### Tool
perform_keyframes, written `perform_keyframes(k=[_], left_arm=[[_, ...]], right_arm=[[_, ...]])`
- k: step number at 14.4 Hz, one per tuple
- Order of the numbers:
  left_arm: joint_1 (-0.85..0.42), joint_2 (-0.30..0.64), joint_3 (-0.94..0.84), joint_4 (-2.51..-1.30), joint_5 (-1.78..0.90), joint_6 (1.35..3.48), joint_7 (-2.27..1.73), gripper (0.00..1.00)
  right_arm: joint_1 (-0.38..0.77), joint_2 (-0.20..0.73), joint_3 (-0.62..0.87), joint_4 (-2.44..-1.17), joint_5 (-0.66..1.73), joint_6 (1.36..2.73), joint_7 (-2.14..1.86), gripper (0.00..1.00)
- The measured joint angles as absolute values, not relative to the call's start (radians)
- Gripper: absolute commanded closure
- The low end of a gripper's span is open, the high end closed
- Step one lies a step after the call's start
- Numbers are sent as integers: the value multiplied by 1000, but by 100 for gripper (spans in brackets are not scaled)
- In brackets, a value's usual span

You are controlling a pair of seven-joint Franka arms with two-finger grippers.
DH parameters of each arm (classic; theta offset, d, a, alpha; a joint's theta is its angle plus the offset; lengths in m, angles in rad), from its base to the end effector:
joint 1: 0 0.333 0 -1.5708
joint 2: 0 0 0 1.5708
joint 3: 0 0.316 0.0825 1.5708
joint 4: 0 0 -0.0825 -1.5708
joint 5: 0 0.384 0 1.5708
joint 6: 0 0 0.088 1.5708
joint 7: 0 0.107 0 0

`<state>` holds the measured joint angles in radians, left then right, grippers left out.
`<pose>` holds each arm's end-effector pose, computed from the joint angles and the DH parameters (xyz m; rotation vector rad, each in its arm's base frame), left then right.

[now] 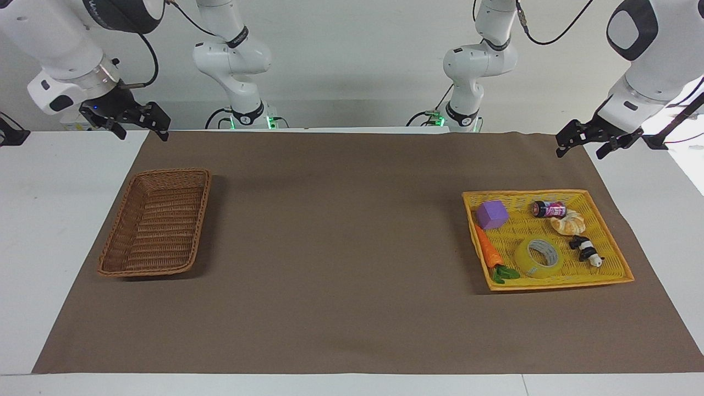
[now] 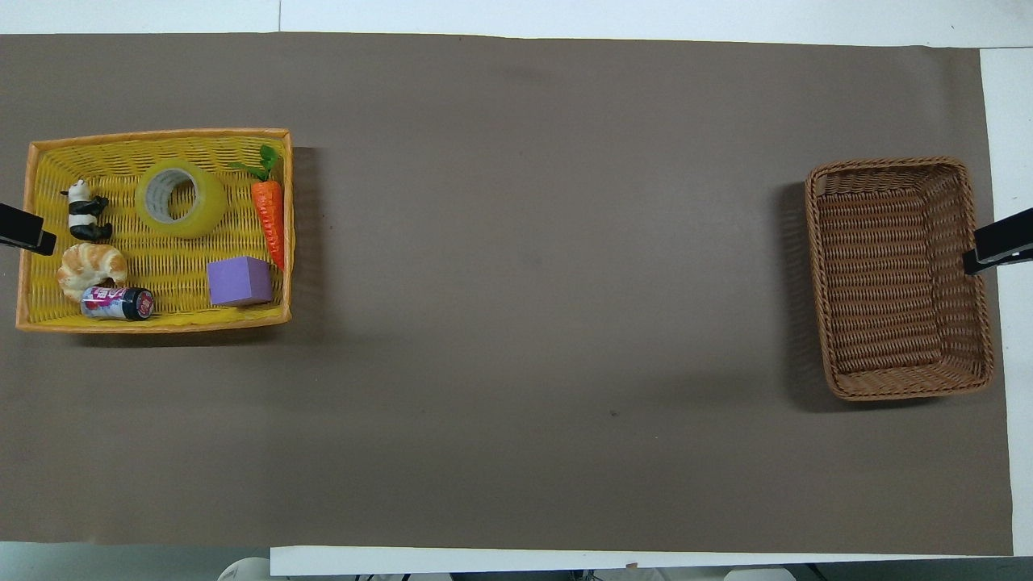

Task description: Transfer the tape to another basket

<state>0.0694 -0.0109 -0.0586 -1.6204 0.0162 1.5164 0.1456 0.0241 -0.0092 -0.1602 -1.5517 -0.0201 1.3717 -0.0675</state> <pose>0.5436 0.0075 0.6027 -3.1215 0.2105 0.1474 0.5244 -0.0747 0.6226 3.1270 -0.1107 -0.2696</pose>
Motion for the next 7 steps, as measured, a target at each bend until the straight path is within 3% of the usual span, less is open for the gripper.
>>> perform_keyframes(k=[7], left_arm=[[72,-11,-57,-1622,16,1517,138,0]], right_arm=[[24,-9,-160,-1552,-20,1372,-68,0]])
